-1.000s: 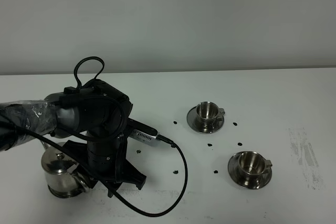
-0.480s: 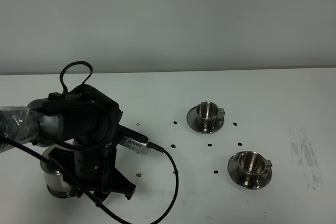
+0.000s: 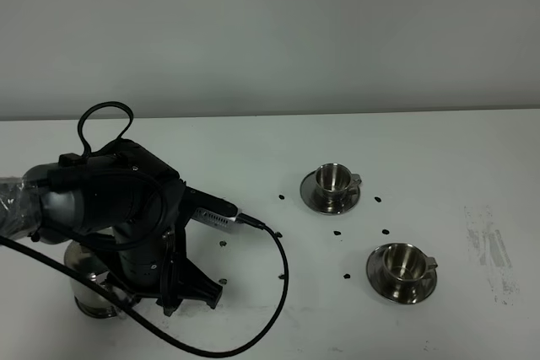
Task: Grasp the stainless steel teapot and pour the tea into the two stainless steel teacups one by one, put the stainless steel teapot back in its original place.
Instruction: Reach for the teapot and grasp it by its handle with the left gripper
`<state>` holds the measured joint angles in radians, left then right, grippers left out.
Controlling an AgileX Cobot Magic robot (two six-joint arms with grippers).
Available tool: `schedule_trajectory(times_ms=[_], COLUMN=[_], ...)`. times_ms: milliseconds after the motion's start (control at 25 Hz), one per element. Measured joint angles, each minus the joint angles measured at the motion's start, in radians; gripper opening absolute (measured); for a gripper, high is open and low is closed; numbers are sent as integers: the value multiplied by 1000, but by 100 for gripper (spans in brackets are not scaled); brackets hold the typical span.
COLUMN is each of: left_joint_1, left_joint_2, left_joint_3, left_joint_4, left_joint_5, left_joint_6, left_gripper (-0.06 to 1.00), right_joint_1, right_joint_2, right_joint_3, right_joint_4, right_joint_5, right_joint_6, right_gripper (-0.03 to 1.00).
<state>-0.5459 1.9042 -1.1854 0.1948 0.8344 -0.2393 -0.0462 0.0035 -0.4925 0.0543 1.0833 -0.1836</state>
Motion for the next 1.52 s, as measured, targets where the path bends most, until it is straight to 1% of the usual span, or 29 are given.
schedule_trajectory(times_ms=[160,320,480,600,800,960,1200,1320,1520], left_joint_1=[0,0,0,0,0,0,0,0,0], left_joint_2=[30,43,42,42,42,42,42,42,42], left_joint_3=[0,0,0,0,0,0,0,0,0], left_joint_4=[-50,-65,-16,11,18,22,24,32,69], left_joint_5=[-24,6,46,51,62,103,130,145,168], left_joint_6=[54,68,56,36,28,26,19,6,-27], left_gripper=[45,41,40,40,40,40,40,40,40], right_joint_1=[1,1,1,1,1,1,1,1,1], right_joint_2=[0,0,0,0,0,0,0,0,0], right_joint_3=[0,0,0,0,0,0,-34,-37,-37], right_joint_4=[0,0,0,0,4,8,18,21,21], right_joint_5=[0,0,0,0,0,-2,-64,-61,-30], right_joint_6=[0,0,0,0,0,3,24,26,28], right_gripper=[43,43,43,43,43,43,43,43,43])
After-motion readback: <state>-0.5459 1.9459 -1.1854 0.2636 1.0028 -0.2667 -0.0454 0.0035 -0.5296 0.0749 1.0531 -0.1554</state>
